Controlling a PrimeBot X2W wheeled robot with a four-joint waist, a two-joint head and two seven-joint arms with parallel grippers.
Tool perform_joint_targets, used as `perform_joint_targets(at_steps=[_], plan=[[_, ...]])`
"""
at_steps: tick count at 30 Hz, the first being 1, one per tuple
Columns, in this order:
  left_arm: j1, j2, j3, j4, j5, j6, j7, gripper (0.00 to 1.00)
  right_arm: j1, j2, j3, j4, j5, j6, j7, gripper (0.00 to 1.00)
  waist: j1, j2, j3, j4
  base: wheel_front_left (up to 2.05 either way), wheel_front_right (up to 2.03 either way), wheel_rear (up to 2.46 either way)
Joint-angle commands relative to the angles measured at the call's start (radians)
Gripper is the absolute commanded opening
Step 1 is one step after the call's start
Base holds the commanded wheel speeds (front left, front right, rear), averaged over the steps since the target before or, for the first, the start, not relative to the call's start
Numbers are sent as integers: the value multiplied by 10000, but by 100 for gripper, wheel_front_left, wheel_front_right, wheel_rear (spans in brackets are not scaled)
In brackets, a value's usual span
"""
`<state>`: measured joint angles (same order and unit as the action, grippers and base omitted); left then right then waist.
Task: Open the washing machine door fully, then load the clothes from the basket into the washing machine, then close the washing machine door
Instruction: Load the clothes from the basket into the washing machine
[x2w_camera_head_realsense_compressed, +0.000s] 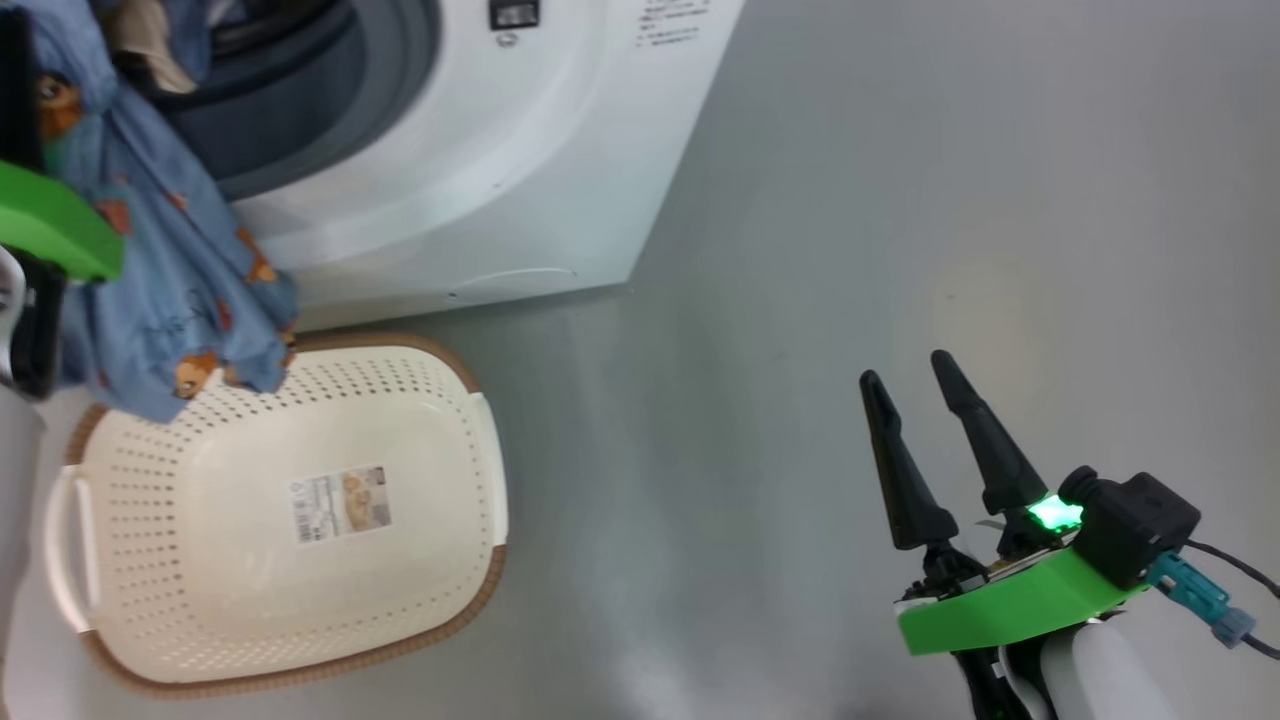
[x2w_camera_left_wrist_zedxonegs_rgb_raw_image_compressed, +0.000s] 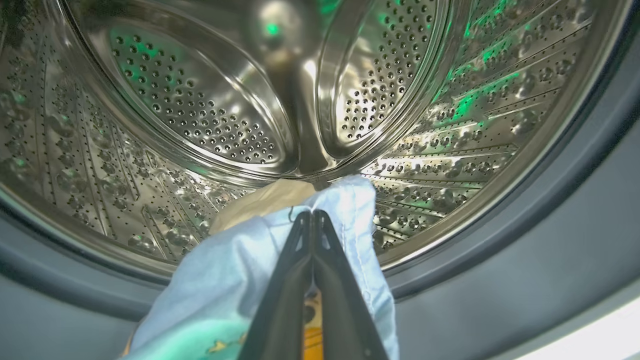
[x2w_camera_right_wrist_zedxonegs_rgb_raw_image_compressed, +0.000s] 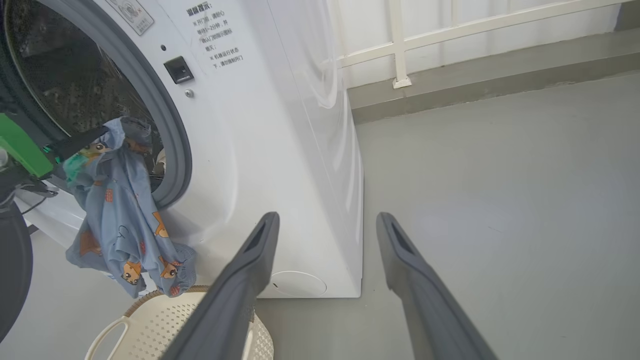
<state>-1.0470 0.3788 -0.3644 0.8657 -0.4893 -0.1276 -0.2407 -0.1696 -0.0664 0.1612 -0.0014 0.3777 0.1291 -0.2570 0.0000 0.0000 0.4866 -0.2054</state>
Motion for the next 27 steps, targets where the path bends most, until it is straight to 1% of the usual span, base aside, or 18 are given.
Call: perform_joint_targets(at_steps=[1, 7, 11, 13, 16, 18, 21, 23, 27], plan=[[-459, 538, 15, 44, -143, -29, -97, 0, -144, 33, 337, -207, -107, 16, -48, 100, 0, 0, 283, -285, 0, 0, 0], [-1356, 823, -791, 1003, -502, -29, -99, 0, -259, 110, 535, -228, -95, 16, -48, 100, 0, 0, 591, -644, 0, 0, 0], [-2074, 1043, -901, 1197, -611, -30, -180, 0, -327, 138, 577, -310, -110, 16, -48, 100, 0, 0, 875, -785, 0, 0, 0], [-2425, 1150, -725, 975, -572, -30, -200, 0, -361, 147, 567, -354, -121, 16, -48, 100, 0, 0, 1016, -827, 0, 0, 0], [-2714, 1338, -101, 101, -321, -16, -205, 0, -427, 155, 544, -401, -123, 16, -48, 100, 0, 0, 1186, -859, 0, 0, 0], [-2739, 1414, 381, -586, -18, 54, -207, 0, -470, 157, 548, -443, -70, 16, -48, 100, 0, 0, 1286, -869, 0, 0, 0], [-2511, 1369, 1031, -1448, 483, 81, -208, 0, -527, 159, 569, -471, -5, 16, -48, 100, 0, 0, 1366, -865, 0, 0, 0], [-2290, 1269, 1286, -1617, 745, 64, -208, 0, -577, 160, 600, -457, 23, 16, -48, 100, 0, 0, 1384, -857, 0, 0, 0], [-1968, 1074, 1390, -899, 932, 13, -209, 0, -648, 160, 693, -423, 68, 16, -48, 100, 0, 0, 1363, -855, 0, 0, 0]])
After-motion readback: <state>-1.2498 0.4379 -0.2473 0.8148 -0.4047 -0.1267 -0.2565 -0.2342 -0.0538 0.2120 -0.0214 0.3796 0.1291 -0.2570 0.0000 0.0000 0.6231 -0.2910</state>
